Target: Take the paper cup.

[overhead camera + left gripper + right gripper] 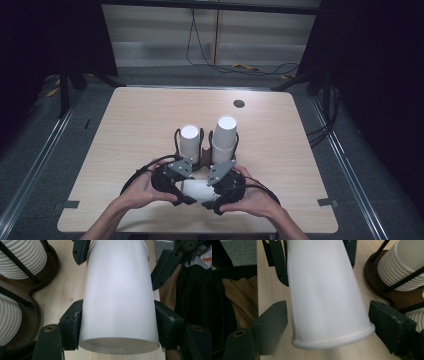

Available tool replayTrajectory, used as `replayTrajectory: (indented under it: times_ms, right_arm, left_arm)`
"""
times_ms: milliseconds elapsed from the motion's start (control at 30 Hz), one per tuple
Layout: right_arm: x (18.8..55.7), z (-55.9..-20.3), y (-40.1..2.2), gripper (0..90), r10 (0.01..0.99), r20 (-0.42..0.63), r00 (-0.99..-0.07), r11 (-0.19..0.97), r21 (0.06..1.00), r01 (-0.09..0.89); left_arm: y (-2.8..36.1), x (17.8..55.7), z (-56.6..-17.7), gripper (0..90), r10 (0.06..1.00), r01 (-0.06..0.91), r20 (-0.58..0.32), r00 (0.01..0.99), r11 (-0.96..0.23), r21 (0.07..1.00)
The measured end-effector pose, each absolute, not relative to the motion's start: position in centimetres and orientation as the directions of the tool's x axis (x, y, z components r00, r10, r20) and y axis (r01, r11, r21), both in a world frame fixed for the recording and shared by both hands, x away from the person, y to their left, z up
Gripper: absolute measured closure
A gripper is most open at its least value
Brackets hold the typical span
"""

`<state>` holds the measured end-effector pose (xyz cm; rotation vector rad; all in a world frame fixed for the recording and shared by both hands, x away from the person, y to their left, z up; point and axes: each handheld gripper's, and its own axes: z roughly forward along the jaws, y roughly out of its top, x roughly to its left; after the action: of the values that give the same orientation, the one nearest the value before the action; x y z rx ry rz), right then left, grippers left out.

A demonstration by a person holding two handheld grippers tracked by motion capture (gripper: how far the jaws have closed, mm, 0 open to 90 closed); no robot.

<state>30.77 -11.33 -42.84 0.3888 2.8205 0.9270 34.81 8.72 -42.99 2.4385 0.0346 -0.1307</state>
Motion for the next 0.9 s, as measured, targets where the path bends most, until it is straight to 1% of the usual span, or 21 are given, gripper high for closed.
replayTrajectory:
  times_ms: [133,233,400,667,900]
  right_arm:
    - [30.8,-42.7,-12.2,15.9,0.322,-0.05,-0.945,0.737,0.64,0.217]
    - [30.7,-42.8,-12.5,15.9,0.32,-0.032,-0.947,0.734,0.64,0.227]
    - [30.4,-42.9,-13.3,14.9,0.353,-0.016,-0.936,0.7,0.668,0.253]
    - [30.1,-43.0,-14.2,14.9,0.385,0.007,-0.923,0.662,0.694,0.282]
    - [30.1,-43.2,-14.7,15.1,0.401,0.026,-0.916,0.628,0.72,0.296]
  left_arm:
    - [8.9,34.8,-43.1,33.8,-0.01,0.066,-0.116,0.993,-0.771,0.633]
    - [9.0,34.9,-43.1,33.8,-0.011,0.064,-0.116,0.993,-0.779,0.624]
    - [9.5,34.7,-43.2,33.7,0.011,0.089,-0.123,0.992,-0.751,0.654]
    - [10.6,35.1,-43.0,33.7,0.013,0.098,-0.128,0.992,-0.722,0.684]
    - [10.7,35.2,-43.3,33.4,0.015,0.103,-0.13,0.991,-0.697,0.71]
